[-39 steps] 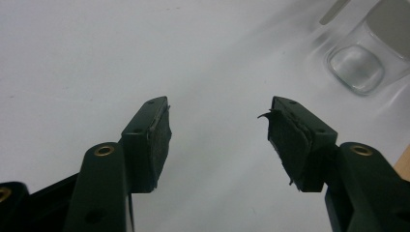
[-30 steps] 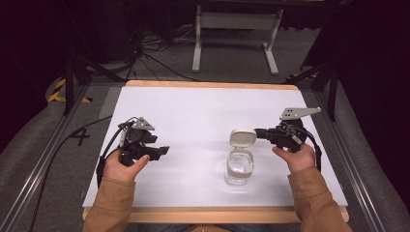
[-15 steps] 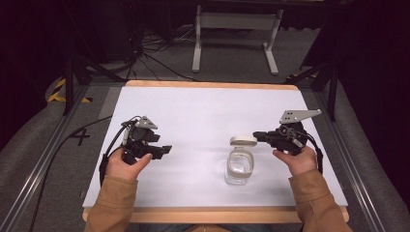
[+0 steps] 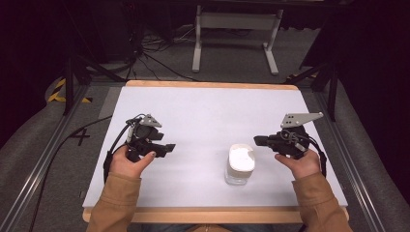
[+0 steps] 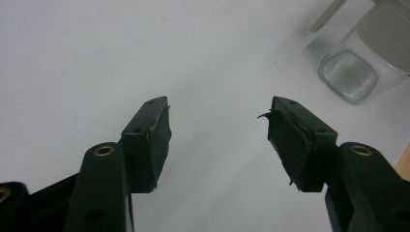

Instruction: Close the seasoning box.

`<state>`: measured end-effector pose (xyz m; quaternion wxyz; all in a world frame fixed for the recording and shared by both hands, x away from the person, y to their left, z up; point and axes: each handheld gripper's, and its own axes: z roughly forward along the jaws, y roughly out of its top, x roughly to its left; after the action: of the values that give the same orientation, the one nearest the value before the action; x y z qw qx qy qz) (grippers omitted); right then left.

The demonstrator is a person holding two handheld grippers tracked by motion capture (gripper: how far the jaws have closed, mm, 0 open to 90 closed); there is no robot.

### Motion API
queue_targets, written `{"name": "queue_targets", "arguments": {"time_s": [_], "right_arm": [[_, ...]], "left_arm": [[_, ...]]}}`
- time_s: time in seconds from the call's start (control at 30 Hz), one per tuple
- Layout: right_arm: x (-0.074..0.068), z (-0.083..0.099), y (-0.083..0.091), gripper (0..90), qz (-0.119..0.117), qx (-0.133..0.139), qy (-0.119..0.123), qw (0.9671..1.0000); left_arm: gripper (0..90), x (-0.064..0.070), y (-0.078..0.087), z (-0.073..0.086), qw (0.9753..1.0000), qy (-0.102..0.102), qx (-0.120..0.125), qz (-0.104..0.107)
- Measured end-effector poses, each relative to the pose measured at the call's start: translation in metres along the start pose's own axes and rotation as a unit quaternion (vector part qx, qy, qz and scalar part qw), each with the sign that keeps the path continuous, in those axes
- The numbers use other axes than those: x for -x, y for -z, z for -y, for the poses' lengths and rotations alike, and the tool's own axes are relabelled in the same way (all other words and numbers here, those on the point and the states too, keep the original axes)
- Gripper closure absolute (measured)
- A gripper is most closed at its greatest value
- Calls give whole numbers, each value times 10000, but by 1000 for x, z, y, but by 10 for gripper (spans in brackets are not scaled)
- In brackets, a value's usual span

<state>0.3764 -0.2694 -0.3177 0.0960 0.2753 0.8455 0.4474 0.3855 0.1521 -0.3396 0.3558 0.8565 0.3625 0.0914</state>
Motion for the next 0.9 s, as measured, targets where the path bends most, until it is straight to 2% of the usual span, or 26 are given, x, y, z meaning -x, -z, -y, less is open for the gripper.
{"name": "queue_targets", "arguments": {"time_s": [0.13, 0.2, 0.27, 0.43, 0.47, 0.53, 0.67, 0.77, 0.9], "right_arm": [[-2, -1, 2, 887, -47, 38, 23, 10000], [-3, -3, 5, 844, -77, 155, -39, 9998], [-4, -5, 12, 792, -2, 276, -154, 9995], [2, -4, 22, 693, 332, 390, -444, 9977], [2, -4, 22, 693, 332, 390, -444, 9977], [6, -2, 27, 673, 504, 445, -569, 9961], [15, 3, 38, 664, 819, 435, -673, 9934], [18, 5, 43, 663, 889, 458, -716, 9924], [28, 11, 54, 658, 1119, 473, -911, 9884]], "left_arm": [[409, 0, 0, 0, 10000, 7, 34, -6], [409, 0, 1, 0, 10000, 13, 88, -45], [409, 0, 2, 0, 9999, 60, 110, -48], [409, -1, 2, 0, 9999, 49, 116, -54], [409, -1, 2, 0, 9999, 57, 115, -44], [409, -1, 2, 0, 9999, 39, 107, -48], [408, -2, 2, 0, 9999, 83, 97, -41], [408, -4, 2, 0, 9999, 74, 57, -42], [408, -5, 1, 0, 9999, 105, 82, -35]]}}
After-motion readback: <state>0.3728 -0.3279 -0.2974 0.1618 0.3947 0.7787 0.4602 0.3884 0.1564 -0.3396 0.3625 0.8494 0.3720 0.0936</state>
